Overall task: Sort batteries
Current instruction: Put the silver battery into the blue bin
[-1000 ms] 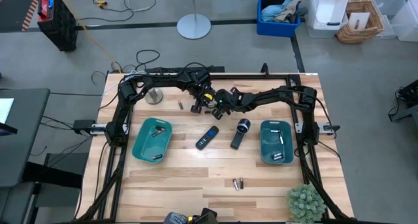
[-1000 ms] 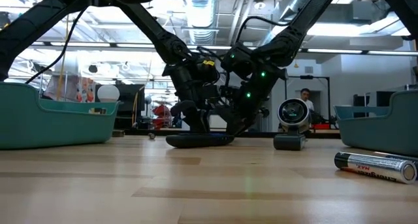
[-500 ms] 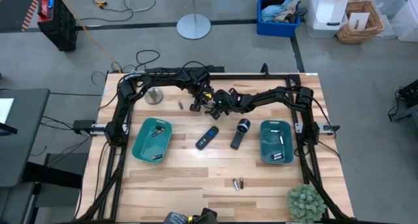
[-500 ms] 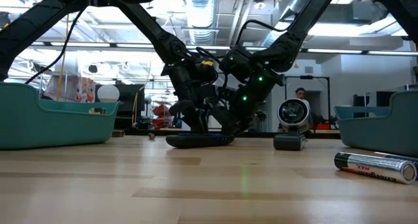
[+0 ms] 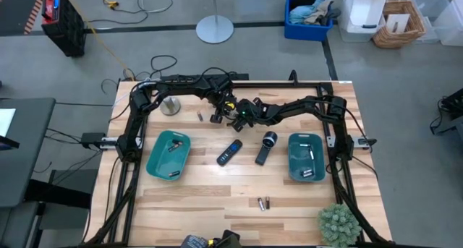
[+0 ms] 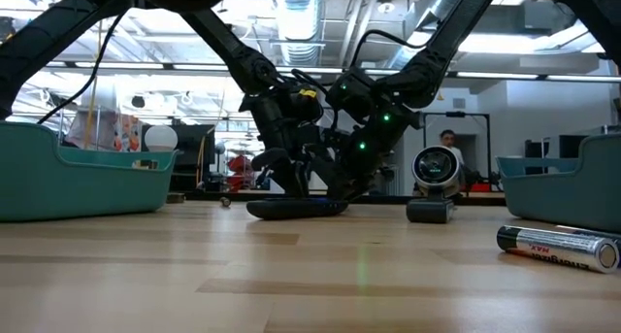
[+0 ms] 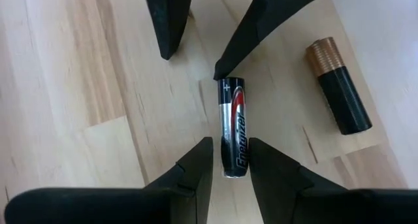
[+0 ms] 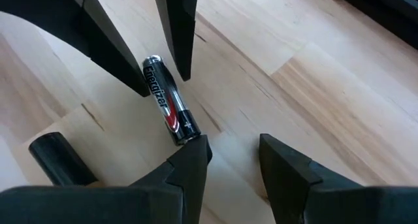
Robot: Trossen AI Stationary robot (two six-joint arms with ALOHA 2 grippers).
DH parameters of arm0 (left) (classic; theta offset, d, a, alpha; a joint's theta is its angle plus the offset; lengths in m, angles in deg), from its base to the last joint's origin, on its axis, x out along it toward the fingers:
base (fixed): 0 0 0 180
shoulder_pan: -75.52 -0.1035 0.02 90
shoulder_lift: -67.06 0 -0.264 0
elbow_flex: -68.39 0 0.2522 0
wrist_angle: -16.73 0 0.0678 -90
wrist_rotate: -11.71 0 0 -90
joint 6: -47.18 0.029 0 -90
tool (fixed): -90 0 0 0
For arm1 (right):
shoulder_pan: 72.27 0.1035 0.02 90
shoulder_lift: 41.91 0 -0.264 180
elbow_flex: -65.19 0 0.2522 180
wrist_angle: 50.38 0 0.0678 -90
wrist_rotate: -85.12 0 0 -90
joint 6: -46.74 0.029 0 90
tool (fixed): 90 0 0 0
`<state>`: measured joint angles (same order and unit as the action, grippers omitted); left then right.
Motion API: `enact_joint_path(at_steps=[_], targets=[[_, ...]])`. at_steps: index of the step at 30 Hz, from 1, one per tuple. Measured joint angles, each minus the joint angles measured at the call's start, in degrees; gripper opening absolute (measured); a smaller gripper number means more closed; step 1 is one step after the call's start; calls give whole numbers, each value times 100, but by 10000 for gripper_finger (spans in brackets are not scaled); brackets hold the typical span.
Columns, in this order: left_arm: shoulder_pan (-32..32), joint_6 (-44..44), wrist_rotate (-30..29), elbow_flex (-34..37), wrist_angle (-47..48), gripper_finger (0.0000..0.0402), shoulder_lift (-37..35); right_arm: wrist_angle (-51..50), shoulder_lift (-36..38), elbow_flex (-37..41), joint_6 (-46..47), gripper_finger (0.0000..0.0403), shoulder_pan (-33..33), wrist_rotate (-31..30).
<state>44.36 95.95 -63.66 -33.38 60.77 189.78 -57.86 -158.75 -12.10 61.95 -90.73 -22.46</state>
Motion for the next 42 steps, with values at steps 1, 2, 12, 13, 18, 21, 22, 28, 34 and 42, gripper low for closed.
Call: enact_joint_path(at_steps=[1,2,12,13,18,21,22,28,34,42], targets=[[0,-2,-4,0,0,94,0,-10,18,0,-1,160,0,6],[0,-4,-7,0,0,94,0,-19,23,0,0,160,0,9],[2,-59,-111,0,-88,54,0,-422,405,-7,-40,160,52,54],[2,-59,-113,0,-107,52,0,-501,463,-13,-58,160,63,50],[17,-63,-111,-4,-91,54,0,-693,900,-23,-175,160,198,13],[17,-89,-109,-4,-39,62,0,-856,1276,-35,-214,160,314,-10],[17,-92,-108,-4,-16,67,0,-937,1403,-33,-256,160,364,-15],[7,-103,-98,0,105,102,11,-1302,2359,-28,-504,160,702,-303],[6,-129,-114,0,85,95,11,-1345,3238,-26,-784,160,1186,-824],[2,-164,-239,0,-27,55,11,-1354,4027,-15,-1112,160,1852,-1521]])
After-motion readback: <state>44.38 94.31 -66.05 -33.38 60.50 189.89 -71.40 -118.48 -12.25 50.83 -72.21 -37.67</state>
